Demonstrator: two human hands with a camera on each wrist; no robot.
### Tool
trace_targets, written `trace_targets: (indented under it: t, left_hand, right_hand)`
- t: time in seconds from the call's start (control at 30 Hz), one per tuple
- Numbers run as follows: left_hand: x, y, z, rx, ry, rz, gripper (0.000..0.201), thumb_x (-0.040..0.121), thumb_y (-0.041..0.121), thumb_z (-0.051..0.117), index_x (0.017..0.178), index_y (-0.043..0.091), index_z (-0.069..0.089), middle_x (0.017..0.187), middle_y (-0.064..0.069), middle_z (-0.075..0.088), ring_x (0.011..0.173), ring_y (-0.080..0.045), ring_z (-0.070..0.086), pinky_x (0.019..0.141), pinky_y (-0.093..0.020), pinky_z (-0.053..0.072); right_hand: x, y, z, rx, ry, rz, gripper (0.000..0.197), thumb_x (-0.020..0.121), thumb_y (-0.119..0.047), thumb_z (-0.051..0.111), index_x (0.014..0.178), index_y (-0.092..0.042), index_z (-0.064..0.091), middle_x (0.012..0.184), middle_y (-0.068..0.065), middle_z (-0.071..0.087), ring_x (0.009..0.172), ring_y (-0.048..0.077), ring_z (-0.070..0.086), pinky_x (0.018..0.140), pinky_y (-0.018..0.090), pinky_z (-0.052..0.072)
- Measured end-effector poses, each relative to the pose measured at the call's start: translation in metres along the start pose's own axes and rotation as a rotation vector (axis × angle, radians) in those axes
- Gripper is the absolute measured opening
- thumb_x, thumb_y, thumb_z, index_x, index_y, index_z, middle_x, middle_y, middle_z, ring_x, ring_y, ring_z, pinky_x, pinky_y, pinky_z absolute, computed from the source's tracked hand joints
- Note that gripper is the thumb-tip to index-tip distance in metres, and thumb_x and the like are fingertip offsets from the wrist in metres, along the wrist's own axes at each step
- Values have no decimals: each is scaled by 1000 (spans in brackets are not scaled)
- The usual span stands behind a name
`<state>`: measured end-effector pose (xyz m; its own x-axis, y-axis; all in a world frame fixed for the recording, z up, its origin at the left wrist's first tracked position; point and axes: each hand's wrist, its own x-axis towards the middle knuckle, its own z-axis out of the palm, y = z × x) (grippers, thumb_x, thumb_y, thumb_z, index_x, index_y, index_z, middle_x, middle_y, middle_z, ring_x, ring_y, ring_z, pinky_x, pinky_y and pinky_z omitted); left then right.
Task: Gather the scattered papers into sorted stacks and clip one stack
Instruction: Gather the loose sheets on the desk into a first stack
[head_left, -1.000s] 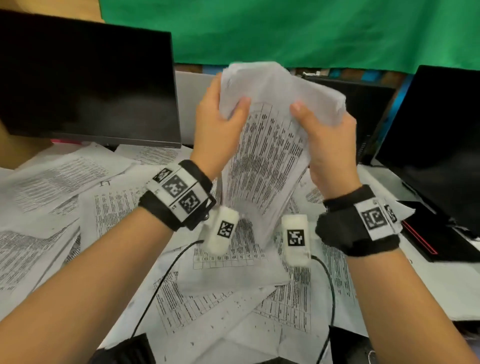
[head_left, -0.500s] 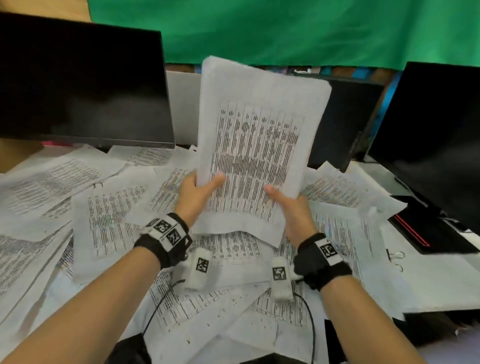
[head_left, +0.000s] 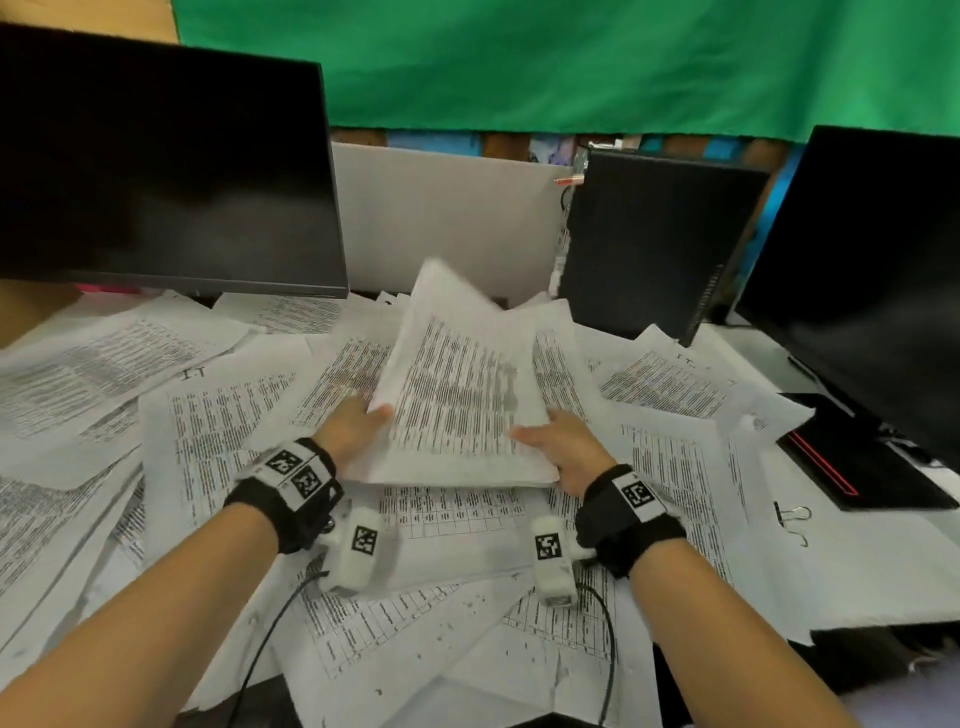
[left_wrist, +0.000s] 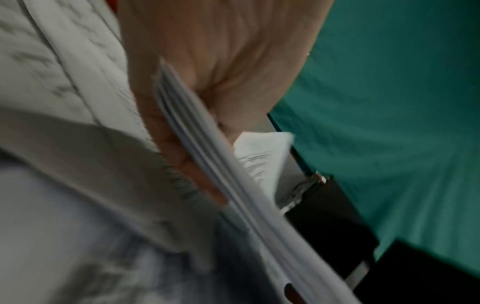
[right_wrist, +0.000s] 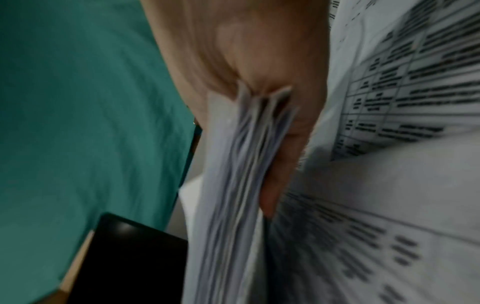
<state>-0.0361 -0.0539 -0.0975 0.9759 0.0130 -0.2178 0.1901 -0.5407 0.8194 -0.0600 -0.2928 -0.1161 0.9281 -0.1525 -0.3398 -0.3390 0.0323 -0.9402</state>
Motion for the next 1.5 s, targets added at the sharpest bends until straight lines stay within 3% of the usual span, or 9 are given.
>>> trace_targets:
  t: [0.13, 0.27, 0.4, 0.53, 0.7, 0.93, 1.1, 1.23, 1.5]
  left_hand:
    - [-2, -6, 7, 37, -56, -129, 63, 101, 48, 25, 137, -3, 40, 137, -24, 47, 117, -33, 53, 97, -43, 43]
    - [-2, -10, 5, -465, 14, -187, 38, 99, 45, 38, 104, 9, 50, 111, -16, 60, 76, -20, 57, 63, -34, 51]
    - [-7, -14, 6, -447, -212, -294, 35, 93, 30, 59, 118, 8, 49, 93, -13, 61, 77, -27, 62, 46, -31, 52]
    - [-7, -20, 8, -485, -247, -253, 37, 87, 17, 65, 116, -4, 57, 91, -15, 65, 78, -23, 63, 57, -28, 54]
    - [-13, -17, -5, -433, -290, -243, 47, 85, 49, 58, 107, 8, 62, 101, -9, 68, 89, -19, 65, 61, -24, 54]
    - [-9, -60, -87, -275, 615, -205, 72, 80, 44, 61, 139, 13, 34, 139, -14, 42, 123, -33, 46, 102, -45, 38]
    - [-17, -92, -115, -268, 544, -439, 79, 85, 35, 62, 145, -1, 26, 144, -22, 39, 129, -39, 42, 103, -46, 37]
    - [-24, -92, -113, -254, 444, -178, 31, 84, 12, 68, 113, 1, 62, 113, -19, 65, 95, -34, 64, 84, -46, 53]
    - [-45, 0, -123, 557, 725, 363, 25, 93, 7, 52, 69, 8, 48, 66, -4, 42, 70, -27, 44, 62, -36, 31]
  right_hand:
    - [-4, 5, 19, -214, -125, 149, 90, 90, -43, 65, 155, -7, 14, 154, 12, 36, 139, 30, 39, 111, 43, 35]
    - [-2, 1, 12, -163, 3, 95, 38, 99, -15, 53, 131, 3, 47, 106, 8, 62, 93, 25, 60, 80, 33, 51]
    - [-11, 8, 16, -94, -157, 204, 34, 100, -7, 49, 133, -7, 40, 126, 17, 53, 96, 29, 61, 67, 40, 62]
    - [-2, 3, 10, -157, -50, 130, 40, 97, -15, 58, 133, 0, 46, 115, 15, 61, 98, 30, 63, 77, 43, 59]
    - [7, -6, 2, -237, -58, 142, 42, 89, -26, 71, 120, -2, 56, 119, 15, 66, 100, 28, 65, 83, 40, 57]
    - [19, -13, 22, -385, 57, 65, 42, 102, -19, 45, 138, 2, 46, 134, 19, 55, 127, 37, 51, 107, 45, 42]
    - [29, 4, 31, -427, 72, 49, 72, 96, -41, 58, 148, 1, 31, 147, 9, 42, 139, 31, 38, 111, 41, 33]
    - [36, 13, 35, -498, 86, -53, 45, 88, -35, 69, 121, -6, 62, 124, 9, 65, 113, 29, 60, 102, 41, 47]
    - [36, 14, 29, -474, 41, -52, 35, 93, -30, 65, 120, -7, 65, 118, 11, 66, 100, 23, 58, 91, 32, 43]
